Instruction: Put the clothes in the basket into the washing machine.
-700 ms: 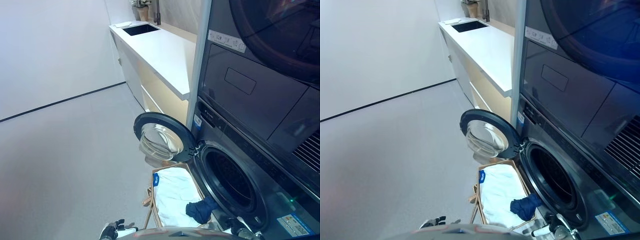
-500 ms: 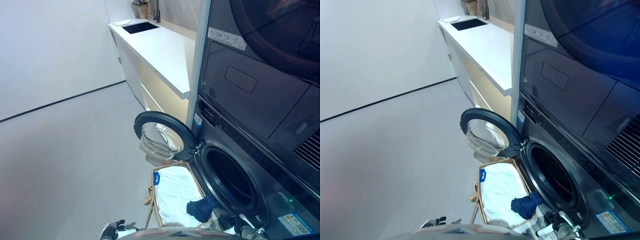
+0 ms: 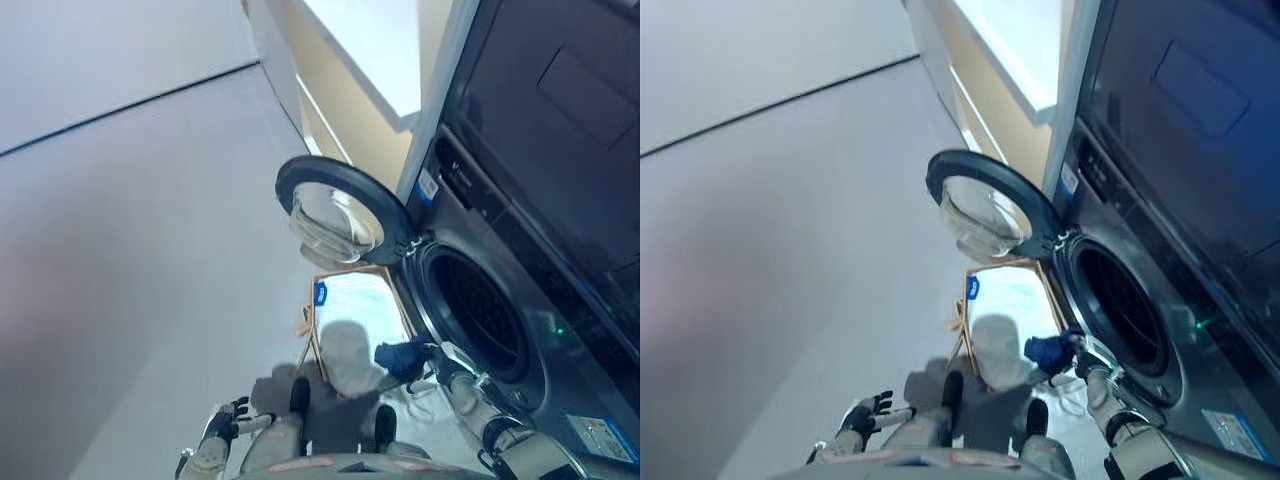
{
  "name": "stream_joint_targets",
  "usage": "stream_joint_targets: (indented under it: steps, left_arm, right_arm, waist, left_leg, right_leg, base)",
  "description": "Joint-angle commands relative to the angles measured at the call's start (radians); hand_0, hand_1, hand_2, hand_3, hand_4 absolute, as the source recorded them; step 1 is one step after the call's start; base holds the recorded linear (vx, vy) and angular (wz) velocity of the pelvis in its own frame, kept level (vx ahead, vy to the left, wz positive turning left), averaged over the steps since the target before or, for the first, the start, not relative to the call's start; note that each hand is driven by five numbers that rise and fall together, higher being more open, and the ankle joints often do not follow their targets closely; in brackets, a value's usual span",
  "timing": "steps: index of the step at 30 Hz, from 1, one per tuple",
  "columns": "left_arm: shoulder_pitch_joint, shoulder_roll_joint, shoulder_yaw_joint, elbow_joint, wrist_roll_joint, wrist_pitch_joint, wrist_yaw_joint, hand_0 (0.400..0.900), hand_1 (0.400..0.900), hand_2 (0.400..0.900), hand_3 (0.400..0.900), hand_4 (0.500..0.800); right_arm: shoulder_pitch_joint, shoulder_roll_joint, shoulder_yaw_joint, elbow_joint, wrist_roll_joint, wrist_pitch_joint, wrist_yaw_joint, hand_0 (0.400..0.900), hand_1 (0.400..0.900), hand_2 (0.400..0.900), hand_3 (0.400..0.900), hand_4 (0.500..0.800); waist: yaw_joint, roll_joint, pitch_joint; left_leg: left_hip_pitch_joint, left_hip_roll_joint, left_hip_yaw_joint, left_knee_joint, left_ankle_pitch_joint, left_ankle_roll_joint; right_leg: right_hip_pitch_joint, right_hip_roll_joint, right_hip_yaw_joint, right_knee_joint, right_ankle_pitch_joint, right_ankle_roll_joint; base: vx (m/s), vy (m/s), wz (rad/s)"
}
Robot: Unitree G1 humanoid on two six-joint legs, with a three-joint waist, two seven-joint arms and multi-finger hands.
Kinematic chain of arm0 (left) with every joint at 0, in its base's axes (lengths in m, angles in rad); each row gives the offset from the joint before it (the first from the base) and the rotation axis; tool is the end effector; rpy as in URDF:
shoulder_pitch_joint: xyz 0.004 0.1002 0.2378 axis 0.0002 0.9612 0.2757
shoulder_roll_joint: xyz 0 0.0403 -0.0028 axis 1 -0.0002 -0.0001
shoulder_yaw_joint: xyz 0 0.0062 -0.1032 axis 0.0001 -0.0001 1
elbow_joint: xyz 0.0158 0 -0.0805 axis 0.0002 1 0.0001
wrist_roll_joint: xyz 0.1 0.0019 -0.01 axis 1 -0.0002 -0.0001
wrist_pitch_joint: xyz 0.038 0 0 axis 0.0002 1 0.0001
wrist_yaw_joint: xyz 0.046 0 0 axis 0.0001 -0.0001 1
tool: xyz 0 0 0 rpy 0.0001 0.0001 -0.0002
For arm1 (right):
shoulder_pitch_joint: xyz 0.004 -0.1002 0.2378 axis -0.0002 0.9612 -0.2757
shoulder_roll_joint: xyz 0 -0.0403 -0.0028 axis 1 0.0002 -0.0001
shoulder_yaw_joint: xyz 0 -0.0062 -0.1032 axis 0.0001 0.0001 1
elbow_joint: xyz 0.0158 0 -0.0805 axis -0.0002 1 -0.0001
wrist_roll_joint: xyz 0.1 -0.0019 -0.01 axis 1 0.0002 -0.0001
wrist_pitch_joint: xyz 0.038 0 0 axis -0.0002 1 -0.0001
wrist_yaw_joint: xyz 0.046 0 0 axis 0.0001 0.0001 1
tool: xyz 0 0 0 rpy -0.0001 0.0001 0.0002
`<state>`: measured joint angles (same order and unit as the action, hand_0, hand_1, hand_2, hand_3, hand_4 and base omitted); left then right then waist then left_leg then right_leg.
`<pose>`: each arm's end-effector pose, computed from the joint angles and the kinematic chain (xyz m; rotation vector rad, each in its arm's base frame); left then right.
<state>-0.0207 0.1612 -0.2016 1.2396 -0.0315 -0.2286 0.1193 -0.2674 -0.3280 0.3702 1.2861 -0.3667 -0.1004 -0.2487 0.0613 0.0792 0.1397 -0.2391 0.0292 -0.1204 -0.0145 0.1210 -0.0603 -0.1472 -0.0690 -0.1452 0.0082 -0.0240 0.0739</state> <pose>0.0861 0.1906 -0.1163 0.2871 0.9853 0.0253 0.1591 -0.2340 -0.0850 -0.9737 0.8260 0.1221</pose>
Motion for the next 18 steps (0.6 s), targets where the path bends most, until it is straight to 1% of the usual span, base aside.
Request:
stream_joint_targets:
  steps: [1,2,4,6,9,11,13,15,17,18]
  left_arm:
    - [-0.065,0.047,-0.043,0.03,-0.056,-0.011,0.068,0.9,0.9,0.9,0.9,0.8]
    - [-0.069,0.054,-0.035,0.022,-0.077,-0.007,0.071,0.9,0.9,0.9,0.9,0.8]
    - [-0.058,0.057,-0.027,0.006,-0.113,-0.016,0.084,0.9,0.9,0.9,0.9,0.8]
    - [-0.045,0.058,-0.031,-0.036,-0.143,-0.019,0.088,0.9,0.9,0.9,0.9,0.8]
    - [-0.021,0.049,-0.041,-0.113,-0.181,-0.032,0.097,0.9,0.9,0.9,0.9,0.8]
    - [-0.013,0.046,-0.049,-0.147,-0.196,-0.039,0.098,0.9,0.9,0.9,0.9,0.8]
    - [-0.016,0.05,-0.056,-0.174,-0.21,-0.044,0.098,0.9,0.9,0.9,0.9,0.8]
    - [-0.026,0.052,-0.068,-0.184,-0.215,-0.047,0.094,0.9,0.9,0.9,0.9,0.8]
    - [-0.037,0.056,-0.081,-0.185,-0.216,-0.048,0.086,0.9,0.9,0.9,0.9,0.8]
    - [-0.041,0.055,-0.086,-0.185,-0.214,-0.048,0.084,0.9,0.9,0.9,0.9,0.8]
  right_arm:
    - [-0.231,-0.024,0.077,-0.044,0.029,0.037,-0.05,0.9,0.9,0.9,0.9,0.8]
    - [-0.26,-0.06,0.065,-0.103,0.041,0.032,-0.048,0.9,0.9,0.9,0.9,0.8]
    - [-0.302,-0.099,0.06,-0.172,0.074,0.028,-0.045,0.9,0.9,0.9,0.9,0.8]
    - [-0.339,-0.13,0.066,-0.308,0.078,0.045,-0.042,0.9,0.9,0.9,0.9,0.8]
    - [-0.372,-0.16,0.06,-0.437,0.058,0.067,-0.056,0.9,0.9,0.9,0.9,0.8]
    - [-0.397,-0.183,0.051,-0.446,0.056,0.069,-0.069,0.9,0.9,0.9,0.9,0.8]
    - [-0.461,-0.212,0.063,-0.434,0.056,0.072,-0.073,0.9,0.9,0.9,0.9,0.8]
    - [-0.548,-0.247,0.093,-0.354,0.078,0.062,-0.074,0.9,0.9,0.9,0.9,0.8]
    - [-0.654,-0.275,0.14,-0.204,0.115,0.049,-0.062,0.9,0.9,0.9,0.9,0.8]
    - [-0.677,-0.279,0.154,-0.139,0.126,0.045,-0.059,0.9,0.9,0.9,0.9,0.8]
  waist:
    - [0.014,-0.042,0.091]
    - [0.014,-0.04,0.103]
    - [0.018,-0.037,0.117]
    - [0.015,-0.035,0.128]
    - [0.004,-0.026,0.164]
    - [0.002,-0.018,0.179]
    - [0.005,-0.007,0.192]
    - [0.012,0.002,0.201]
    - [0.025,0.012,0.207]
    - [0.03,0.017,0.208]
  left_leg:
    - [-0.079,-0.073,0.029,0.091,-0.091,0.055]
    - [-0.102,-0.075,0.033,0.107,-0.093,0.055]
    - [-0.138,-0.076,0.04,0.117,-0.093,0.056]
    - [-0.173,-0.073,0.049,0.123,-0.088,0.056]
    - [-0.21,-0.075,0.06,0.132,-0.086,0.058]
    - [-0.23,-0.075,0.063,0.133,-0.082,0.057]
    - [-0.251,-0.079,0.068,0.138,-0.081,0.058]
    - [-0.271,-0.084,0.07,0.146,-0.08,0.056]
    - [-0.285,-0.088,0.066,0.142,-0.074,0.054]
    - [-0.288,-0.089,0.065,0.142,-0.073,0.053]
  right_leg:
    - [-0.141,-0.053,0.043,0.061,0.064,-0.015]
    - [-0.166,-0.054,0.045,0.071,0.067,-0.017]
    - [-0.211,-0.052,0.055,0.082,0.077,-0.018]
    - [-0.252,-0.048,0.065,0.09,0.079,-0.019]
    - [-0.295,-0.044,0.075,0.108,0.077,-0.019]
    - [-0.318,-0.046,0.075,0.113,0.074,-0.019]
    - [-0.342,-0.048,0.077,0.119,0.072,-0.017]
    - [-0.361,-0.053,0.075,0.127,0.073,-0.016]
    - [-0.377,-0.055,0.074,0.133,0.074,-0.016]
    - [-0.38,-0.057,0.073,0.134,0.074,-0.016]
  base:
    - [-0.14,0.01,0.08]
    - [-0.11,0.025,-0.06]
    - [-0.08,0.055,-0.22]
    - [-0.05,0.05,-0.2]
    - [-0.05,0.056,-0.16]
    - [-0.05,0.054,-0.1]
    - [-0.04,0.05,-0.06]
    - [-0.02,0.028,0.06]
    - [-0.02,0.017,0.09]
    - [0.0,0.011,0.1]
